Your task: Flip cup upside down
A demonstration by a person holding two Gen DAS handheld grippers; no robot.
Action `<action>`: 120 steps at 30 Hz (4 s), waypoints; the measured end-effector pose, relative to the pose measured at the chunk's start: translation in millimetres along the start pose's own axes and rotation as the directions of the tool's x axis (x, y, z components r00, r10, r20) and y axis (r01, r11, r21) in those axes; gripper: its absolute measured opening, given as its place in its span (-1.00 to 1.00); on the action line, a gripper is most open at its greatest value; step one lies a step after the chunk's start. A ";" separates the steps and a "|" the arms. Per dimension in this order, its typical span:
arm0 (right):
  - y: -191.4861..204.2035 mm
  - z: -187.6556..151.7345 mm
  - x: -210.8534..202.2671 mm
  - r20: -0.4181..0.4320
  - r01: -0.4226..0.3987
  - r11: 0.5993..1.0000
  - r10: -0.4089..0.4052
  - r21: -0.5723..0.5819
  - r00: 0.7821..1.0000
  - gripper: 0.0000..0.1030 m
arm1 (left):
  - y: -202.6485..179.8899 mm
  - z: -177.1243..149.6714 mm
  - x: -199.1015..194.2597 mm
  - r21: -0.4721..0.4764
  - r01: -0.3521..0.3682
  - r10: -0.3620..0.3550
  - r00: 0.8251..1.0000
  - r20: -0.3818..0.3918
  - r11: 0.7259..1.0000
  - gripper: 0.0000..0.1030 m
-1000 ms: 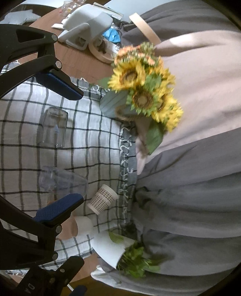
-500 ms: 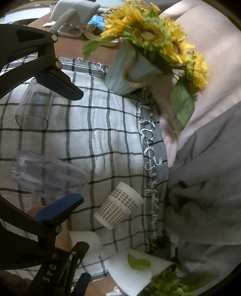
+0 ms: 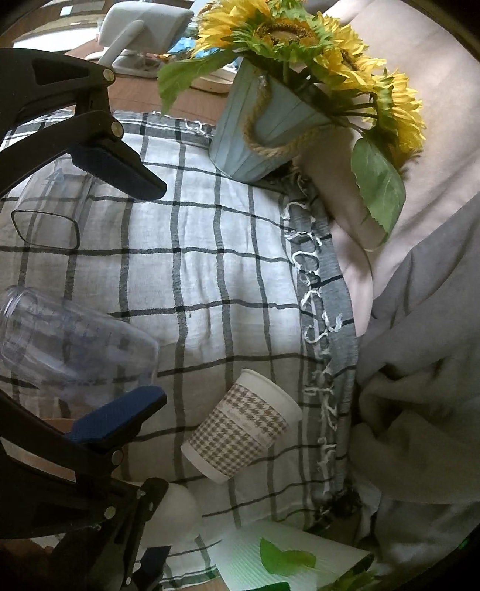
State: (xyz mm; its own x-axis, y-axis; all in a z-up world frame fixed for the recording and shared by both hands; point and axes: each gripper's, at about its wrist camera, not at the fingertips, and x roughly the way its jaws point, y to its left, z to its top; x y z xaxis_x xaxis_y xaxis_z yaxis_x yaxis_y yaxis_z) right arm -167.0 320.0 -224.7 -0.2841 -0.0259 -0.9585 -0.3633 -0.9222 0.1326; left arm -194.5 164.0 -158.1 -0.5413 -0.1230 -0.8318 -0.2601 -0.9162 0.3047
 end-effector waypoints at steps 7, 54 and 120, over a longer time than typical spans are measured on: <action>6.3 -6.6 -34.6 0.086 0.007 1.000 -0.007 0.004 0.996 0.34 | 14.6 -2.4 -26.0 0.001 0.009 -0.009 0.998 0.069 1.000 0.99; 120.9 -197.8 -42.8 0.014 -0.116 0.990 0.117 -0.077 0.993 0.44 | 154.0 -189.9 6.8 -0.070 0.059 -0.074 0.968 -0.238 0.996 0.99; -19.7 -172.9 -132.1 0.238 -0.112 0.984 0.077 0.138 0.968 0.55 | -3.8 -120.6 -38.3 0.058 0.389 -0.352 0.880 -0.320 0.919 0.25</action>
State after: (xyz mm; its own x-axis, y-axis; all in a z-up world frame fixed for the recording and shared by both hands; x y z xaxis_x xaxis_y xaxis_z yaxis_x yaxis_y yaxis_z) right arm 31.1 274.9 -144.4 -0.5137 -0.0040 -0.8580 -0.4482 -0.8515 0.2723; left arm -76.4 126.2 -183.4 -0.1286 0.0927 -0.9874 -0.4961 -0.8681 -0.0168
